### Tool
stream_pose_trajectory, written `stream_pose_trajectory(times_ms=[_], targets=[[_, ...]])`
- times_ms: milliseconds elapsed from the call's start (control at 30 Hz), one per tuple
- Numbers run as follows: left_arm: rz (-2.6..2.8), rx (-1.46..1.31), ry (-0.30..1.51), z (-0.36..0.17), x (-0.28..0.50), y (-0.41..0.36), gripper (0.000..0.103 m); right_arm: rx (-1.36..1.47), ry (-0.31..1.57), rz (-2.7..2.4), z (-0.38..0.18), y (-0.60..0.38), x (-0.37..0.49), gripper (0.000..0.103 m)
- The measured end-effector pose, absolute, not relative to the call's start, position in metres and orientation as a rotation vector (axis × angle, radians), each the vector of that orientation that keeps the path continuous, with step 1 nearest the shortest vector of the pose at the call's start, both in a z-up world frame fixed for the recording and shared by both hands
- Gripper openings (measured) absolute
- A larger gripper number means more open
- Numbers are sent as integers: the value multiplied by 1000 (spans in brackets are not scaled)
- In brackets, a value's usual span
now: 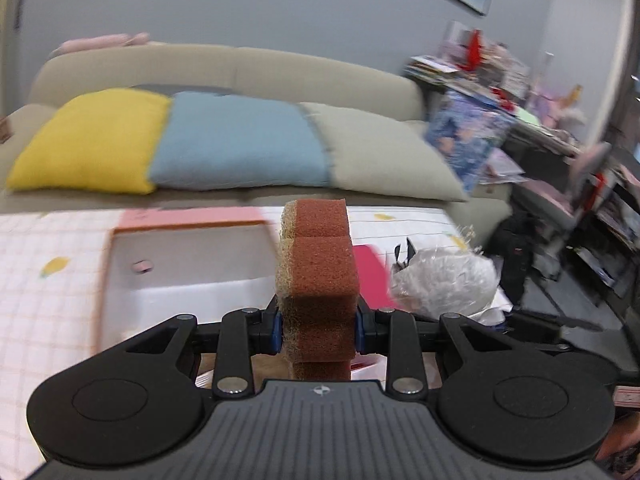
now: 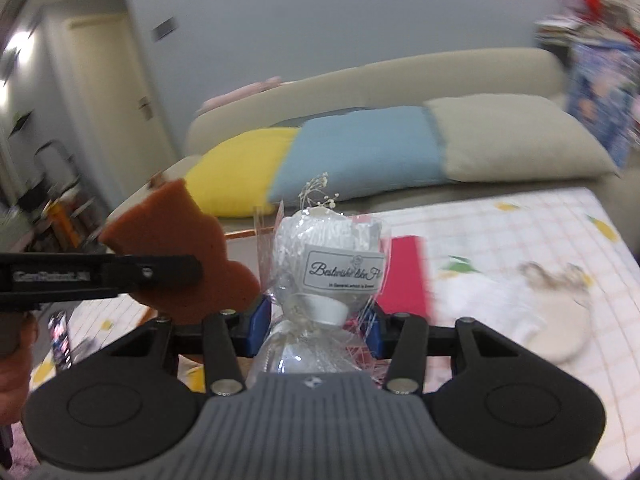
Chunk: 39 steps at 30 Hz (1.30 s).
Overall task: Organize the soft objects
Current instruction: 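Lift and carry the plastic bag and sponge over the white box with both grippers, then open both grippers to drop the plastic bag and sponge into the box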
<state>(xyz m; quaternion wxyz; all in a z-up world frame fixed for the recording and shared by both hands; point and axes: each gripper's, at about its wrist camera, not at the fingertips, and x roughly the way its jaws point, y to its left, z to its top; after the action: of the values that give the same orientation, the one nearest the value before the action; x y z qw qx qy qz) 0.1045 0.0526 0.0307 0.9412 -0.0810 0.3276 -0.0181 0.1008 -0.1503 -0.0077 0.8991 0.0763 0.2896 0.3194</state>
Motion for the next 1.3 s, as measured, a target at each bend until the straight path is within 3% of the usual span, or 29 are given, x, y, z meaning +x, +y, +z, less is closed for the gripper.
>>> stream_pose_trajectory(times_ms=[367,700,1200,1300], targets=[[85,-176,808,-2,134,112,35,-265,706,768,-18,-20,129,47],[70,-142,888,-32,171,137,35,-517,718,705,-47,38,180,47],[63,-91,938,-51,184,144,36,-598,772,718,-76,50,199,49],[59,-87,925,-45,182,143,44,-592,754,731,-71,49,197,54]])
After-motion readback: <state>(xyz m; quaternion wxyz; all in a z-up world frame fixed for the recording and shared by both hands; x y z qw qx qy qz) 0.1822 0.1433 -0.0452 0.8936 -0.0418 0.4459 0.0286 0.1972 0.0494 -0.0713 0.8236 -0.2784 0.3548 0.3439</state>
